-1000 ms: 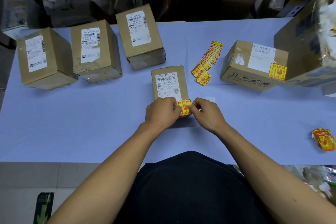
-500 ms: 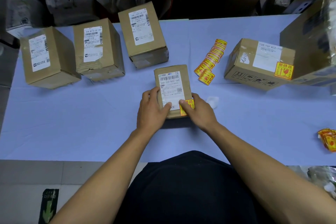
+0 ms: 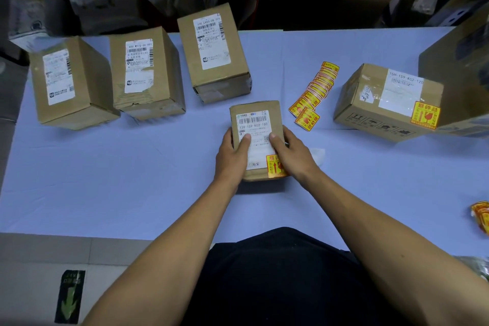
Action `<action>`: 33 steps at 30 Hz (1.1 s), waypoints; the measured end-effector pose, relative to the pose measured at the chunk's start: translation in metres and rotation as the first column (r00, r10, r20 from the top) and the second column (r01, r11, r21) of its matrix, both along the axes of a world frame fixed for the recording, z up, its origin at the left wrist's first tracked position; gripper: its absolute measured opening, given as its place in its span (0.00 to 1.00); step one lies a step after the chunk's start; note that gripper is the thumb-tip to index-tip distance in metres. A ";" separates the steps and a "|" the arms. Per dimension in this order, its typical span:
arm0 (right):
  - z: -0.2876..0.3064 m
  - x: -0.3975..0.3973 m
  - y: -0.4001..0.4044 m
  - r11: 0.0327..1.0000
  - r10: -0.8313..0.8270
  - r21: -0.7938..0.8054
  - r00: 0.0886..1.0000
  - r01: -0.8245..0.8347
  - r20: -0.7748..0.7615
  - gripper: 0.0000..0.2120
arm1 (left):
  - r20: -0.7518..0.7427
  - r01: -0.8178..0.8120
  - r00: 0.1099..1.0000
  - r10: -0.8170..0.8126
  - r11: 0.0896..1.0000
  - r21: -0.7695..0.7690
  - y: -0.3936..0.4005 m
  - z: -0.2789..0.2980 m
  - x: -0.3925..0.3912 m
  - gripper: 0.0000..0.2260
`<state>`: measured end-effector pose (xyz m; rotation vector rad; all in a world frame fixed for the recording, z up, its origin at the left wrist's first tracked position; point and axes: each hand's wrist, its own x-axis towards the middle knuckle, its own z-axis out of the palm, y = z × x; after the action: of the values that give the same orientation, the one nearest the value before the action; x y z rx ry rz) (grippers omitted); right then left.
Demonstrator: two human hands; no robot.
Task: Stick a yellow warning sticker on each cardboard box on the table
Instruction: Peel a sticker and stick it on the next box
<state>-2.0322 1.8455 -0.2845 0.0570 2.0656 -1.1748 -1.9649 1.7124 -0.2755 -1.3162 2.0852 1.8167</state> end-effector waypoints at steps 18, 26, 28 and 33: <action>0.017 -0.118 -0.002 0.989 -0.145 0.017 0.975 0.150 -0.168 0.19 | -0.136 0.105 0.986 -0.096 0.993 0.062 0.000 0.017 -0.143 0.16; 0.000 -0.186 -0.022 0.991 -0.129 0.003 0.980 0.131 -0.152 0.19 | -0.059 0.093 0.994 -0.093 0.996 0.003 -0.019 0.002 -0.219 0.14; -0.003 -0.195 -0.028 0.994 -0.109 0.012 0.982 0.112 -0.152 0.20 | -0.040 0.090 0.995 -0.090 0.996 0.009 -0.026 -0.001 -0.230 0.14; -0.008 -0.209 -0.034 0.998 -0.026 0.053 0.980 0.037 -0.197 0.22 | -0.024 0.085 0.996 -0.085 0.996 -0.004 -0.031 -0.004 -0.239 0.13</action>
<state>-2.2416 1.8118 -0.2922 0.0004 2.2781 -1.1809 -2.2040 1.6814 -0.2793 -1.1923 2.1220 1.8053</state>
